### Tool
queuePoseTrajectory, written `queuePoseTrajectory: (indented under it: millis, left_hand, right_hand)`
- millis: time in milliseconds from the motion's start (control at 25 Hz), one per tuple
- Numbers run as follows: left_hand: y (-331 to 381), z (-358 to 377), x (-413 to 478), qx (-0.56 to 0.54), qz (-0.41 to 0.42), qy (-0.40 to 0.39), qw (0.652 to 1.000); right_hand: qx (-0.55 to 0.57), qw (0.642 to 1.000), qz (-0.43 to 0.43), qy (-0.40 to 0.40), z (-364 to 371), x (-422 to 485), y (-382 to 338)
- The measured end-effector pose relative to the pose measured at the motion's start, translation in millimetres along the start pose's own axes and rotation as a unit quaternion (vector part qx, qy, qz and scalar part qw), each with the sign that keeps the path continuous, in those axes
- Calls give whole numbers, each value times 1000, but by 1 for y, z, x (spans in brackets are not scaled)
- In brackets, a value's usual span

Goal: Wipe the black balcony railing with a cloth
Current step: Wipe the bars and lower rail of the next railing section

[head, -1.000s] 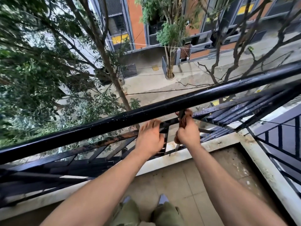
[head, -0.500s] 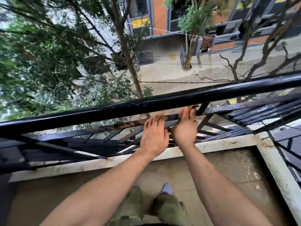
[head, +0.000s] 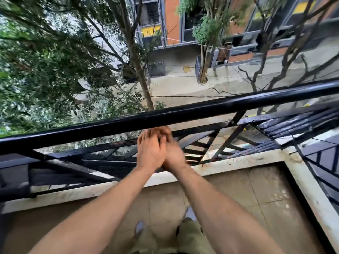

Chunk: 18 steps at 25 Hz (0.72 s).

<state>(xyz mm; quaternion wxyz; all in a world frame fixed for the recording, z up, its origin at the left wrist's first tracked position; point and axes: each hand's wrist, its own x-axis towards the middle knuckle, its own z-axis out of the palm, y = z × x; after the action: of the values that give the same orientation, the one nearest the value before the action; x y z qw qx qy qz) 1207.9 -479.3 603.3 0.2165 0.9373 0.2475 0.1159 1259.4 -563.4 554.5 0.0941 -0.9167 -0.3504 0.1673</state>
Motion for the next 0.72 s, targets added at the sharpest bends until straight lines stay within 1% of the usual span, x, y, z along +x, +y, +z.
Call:
queuePoseTrajectory:
  millis: [40, 80, 120, 160, 200, 240, 280, 320, 360, 400, 480, 520, 560, 600, 640, 680, 720]
  left_hand:
    - [-3, -8, 5, 1, -6, -9, 1000]
    - [-10, -17, 7, 4, -8, -22, 1000]
    - [-18, -24, 9, 8, -7, -31, 999]
    - [-29, -31, 8, 6, -12, -32, 999]
    - [-43, -37, 5, 2, -23, -30, 999]
    - [-60, -42, -1, -4, -40, -30, 999]
    - [-82, -47, -8, -11, -58, -30, 998]
    - [-100, -50, -16, -14, -68, -32, 997]
    - [-116, -53, -22, -15, -74, -34, 997]
    - [-133, -57, -27, -16, -83, -32, 996]
    - [-157, -68, -32, -20, -94, 2, 995]
    - [-163, -73, -32, -20, -91, 28, 995]
    - [-169, -78, -31, -24, -86, 51, 995]
    - [-174, -83, -30, -29, -76, 67, 994]
    - [-179, -87, -29, -31, -66, 71, 995]
    - [-186, -90, -28, -29, -59, 65, 996]
    - [-192, -93, -30, -27, -53, 55, 997]
  right_hand:
    - [-17, 997, -71, -21, -4, 4, -16]
    - [2, 996, -79, -27, -23, 7, -15]
    - [26, 999, -41, -22, -43, 4, 0]
    - [25, 999, 18, -28, -59, -2, 24]
    - [15, 993, 110, -41, -79, -9, 48]
    - [-27, 978, 202, -41, -93, -16, 71]
    - [-103, 959, 264, -15, -101, -20, 84]
    - [-174, 939, 295, 7, -105, -21, 87]
    - [-220, 932, 288, 21, -99, -14, 72]
    - [-226, 939, 256, 35, -83, -1, 41]
    - [-179, 971, 154, 41, -35, 19, -43]
    - [-129, 989, 64, 42, -11, 23, -87]
    - [-83, 995, -46, 29, 9, 23, -122]
    - [-56, 989, -133, 21, 21, 16, -148]
    - [-36, 983, -178, 12, 17, 9, -156]
    - [-19, 980, -195, 25, 9, 12, -146]
    - [-22, 984, -172, 37, 0, 12, -127]
